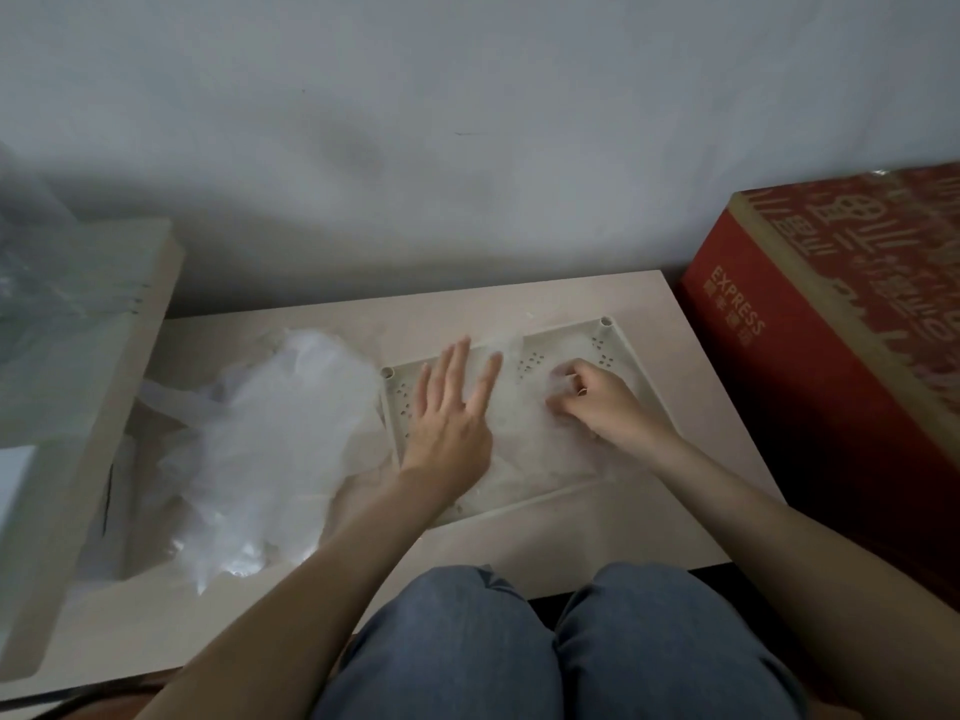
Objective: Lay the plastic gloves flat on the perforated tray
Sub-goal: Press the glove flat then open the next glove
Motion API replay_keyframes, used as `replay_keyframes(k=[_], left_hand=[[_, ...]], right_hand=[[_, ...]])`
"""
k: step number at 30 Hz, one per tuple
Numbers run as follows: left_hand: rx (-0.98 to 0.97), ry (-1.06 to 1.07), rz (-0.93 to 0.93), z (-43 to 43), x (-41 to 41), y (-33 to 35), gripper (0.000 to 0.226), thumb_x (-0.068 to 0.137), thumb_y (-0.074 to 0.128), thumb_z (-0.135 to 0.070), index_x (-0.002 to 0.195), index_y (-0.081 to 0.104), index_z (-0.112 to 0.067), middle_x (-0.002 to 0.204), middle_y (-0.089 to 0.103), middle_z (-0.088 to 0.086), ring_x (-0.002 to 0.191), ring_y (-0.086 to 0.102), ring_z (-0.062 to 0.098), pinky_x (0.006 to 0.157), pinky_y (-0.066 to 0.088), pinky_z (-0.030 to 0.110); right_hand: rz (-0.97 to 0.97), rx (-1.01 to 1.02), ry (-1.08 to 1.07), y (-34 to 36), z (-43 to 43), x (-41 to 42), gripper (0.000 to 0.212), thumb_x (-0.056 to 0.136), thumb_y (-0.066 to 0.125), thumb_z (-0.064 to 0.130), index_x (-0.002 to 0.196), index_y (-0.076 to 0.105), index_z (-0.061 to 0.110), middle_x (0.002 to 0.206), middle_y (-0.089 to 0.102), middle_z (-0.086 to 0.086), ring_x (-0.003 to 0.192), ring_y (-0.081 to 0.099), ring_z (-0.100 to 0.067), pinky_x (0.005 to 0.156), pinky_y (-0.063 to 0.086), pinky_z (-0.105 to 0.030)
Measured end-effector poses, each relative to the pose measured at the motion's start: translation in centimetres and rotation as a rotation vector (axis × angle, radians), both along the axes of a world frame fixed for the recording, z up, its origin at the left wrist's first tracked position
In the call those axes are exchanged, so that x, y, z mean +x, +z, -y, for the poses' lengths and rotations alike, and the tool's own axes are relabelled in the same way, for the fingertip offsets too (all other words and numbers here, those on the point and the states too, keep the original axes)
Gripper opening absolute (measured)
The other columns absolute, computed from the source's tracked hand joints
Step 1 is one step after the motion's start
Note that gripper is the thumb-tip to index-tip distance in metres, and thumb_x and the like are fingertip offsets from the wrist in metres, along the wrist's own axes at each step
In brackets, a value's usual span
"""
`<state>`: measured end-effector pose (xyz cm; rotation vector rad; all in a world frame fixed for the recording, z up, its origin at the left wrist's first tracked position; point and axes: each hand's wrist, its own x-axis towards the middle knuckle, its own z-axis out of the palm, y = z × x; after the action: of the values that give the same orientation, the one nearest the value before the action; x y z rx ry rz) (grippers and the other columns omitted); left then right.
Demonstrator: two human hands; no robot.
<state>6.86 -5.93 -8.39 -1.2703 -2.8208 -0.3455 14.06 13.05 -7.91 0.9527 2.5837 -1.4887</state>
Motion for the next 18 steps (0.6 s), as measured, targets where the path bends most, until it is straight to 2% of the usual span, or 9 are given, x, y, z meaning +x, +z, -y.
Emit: replay_keyframes(k=[2, 3, 5, 7, 9, 11, 13, 16, 18], left_hand=[[-0.125, -0.181, -0.002, -0.5, -0.3, -0.1, 0.061, 0.099, 0.037, -0.029, 0.154, 0.01, -0.028, 0.16, -0.015, 0.01, 0.142, -0.024, 0.025, 0.114, -0.016, 0.046], [-0.196, -0.236, 0.005, -0.7, -0.5, -0.3, 0.056, 0.101, 0.031, -0.037, 0.153, 0.01, -0.03, 0.159, -0.019, 0.007, 0.141, -0.027, 0.023, 0.114, -0.018, 0.047], [-0.323, -0.289, 0.026, -0.9, -0.8, -1.0, 0.057, 0.101, 0.022, -0.048, 0.153, 0.005, -0.031, 0.159, -0.02, 0.006, 0.144, -0.024, 0.022, 0.116, -0.015, 0.049], [-0.401, -0.29, 0.081, -0.9, -1.1, -1.9, 0.061, 0.1, 0.016, -0.055, 0.153, -0.004, -0.032, 0.159, -0.019, 0.006, 0.146, -0.02, 0.022, 0.117, -0.013, 0.049], [-0.406, -0.281, 0.133, -0.8, -1.3, -2.6, 0.064, 0.097, 0.011, -0.06, 0.15, -0.014, -0.034, 0.159, -0.02, 0.005, 0.146, -0.019, 0.021, 0.116, -0.015, 0.047], [-0.395, -0.284, 0.135, -0.7, -1.5, -3.1, 0.069, 0.088, -0.004, -0.067, 0.147, -0.02, -0.036, 0.158, -0.022, 0.004, 0.146, -0.021, 0.021, 0.114, -0.019, 0.046], [-0.376, -0.287, 0.137, -0.7, -1.6, -3.3, 0.079, 0.074, -0.017, -0.071, 0.145, -0.023, -0.036, 0.157, -0.025, 0.003, 0.145, -0.022, 0.02, 0.113, -0.02, 0.045], [-0.356, -0.289, 0.145, -0.7, -1.5, -3.5, 0.09, 0.067, -0.023, -0.077, 0.146, -0.023, -0.035, 0.152, -0.031, 0.0, 0.144, -0.024, 0.02, 0.114, -0.019, 0.045], [-0.354, -0.294, 0.137, -0.7, -1.5, -3.7, 0.092, 0.065, -0.023, -0.081, 0.145, -0.025, -0.035, 0.152, -0.031, 0.001, 0.144, -0.024, 0.021, 0.115, -0.018, 0.046]], right_hand=[[0.002, 0.016, 0.013, 0.1, 0.0, -0.2, 0.026, 0.084, 0.066, 0.016, 0.109, 0.058, 0.017, 0.084, 0.059, -0.003, 0.07, 0.059, -0.015, 0.045, 0.041, -0.016], [0.004, 0.023, 0.018, 0.1, 0.0, -0.3, 0.027, 0.084, 0.066, 0.016, 0.11, 0.058, 0.017, 0.085, 0.059, -0.005, 0.072, 0.059, -0.017, 0.048, 0.043, -0.019], [0.003, 0.019, 0.02, 0.2, -0.1, -0.4, 0.028, 0.083, 0.066, 0.015, 0.109, 0.057, 0.017, 0.086, 0.057, -0.007, 0.072, 0.057, -0.017, 0.052, 0.046, -0.024], [0.006, 0.014, 0.007, 0.2, -0.7, -0.2, 0.028, 0.083, 0.064, 0.013, 0.109, 0.056, 0.02, 0.087, 0.057, -0.003, 0.068, 0.056, -0.016, 0.048, 0.046, -0.024], [0.006, 0.029, -0.031, 0.2, -1.5, 0.1, 0.029, 0.085, 0.062, 0.01, 0.11, 0.056, 0.021, 0.088, 0.057, 0.002, 0.065, 0.056, -0.012, 0.047, 0.044, -0.019], [-0.007, 0.034, -0.089, 0.3, -2.5, 0.5, 0.03, 0.085, 0.061, 0.006, 0.113, 0.058, 0.018, 0.086, 0.058, 0.004, 0.067, 0.057, -0.01, 0.051, 0.044, -0.015], [-0.016, 0.043, -0.133, 0.5, -3.4, 0.9, 0.029, 0.085, 0.06, 0.005, 0.112, 0.06, 0.016, 0.085, 0.06, 0.004, 0.068, 0.056, -0.01, 0.054, 0.044, -0.018], [-0.036, 0.08, -0.178, 0.7, -4.1, 1.5, 0.025, 0.085, 0.059, 0.007, 0.11, 0.061, 0.014, 0.089, 0.062, -0.003, 0.065, 0.054, -0.011, 0.056, 0.042, -0.02], [-0.044, 0.122, -0.194, 0.7, -4.1, 1.8, 0.024, 0.085, 0.061, 0.011, 0.109, 0.059, 0.014, 0.093, 0.062, -0.006, 0.07, 0.055, -0.013, 0.061, 0.043, -0.023]])
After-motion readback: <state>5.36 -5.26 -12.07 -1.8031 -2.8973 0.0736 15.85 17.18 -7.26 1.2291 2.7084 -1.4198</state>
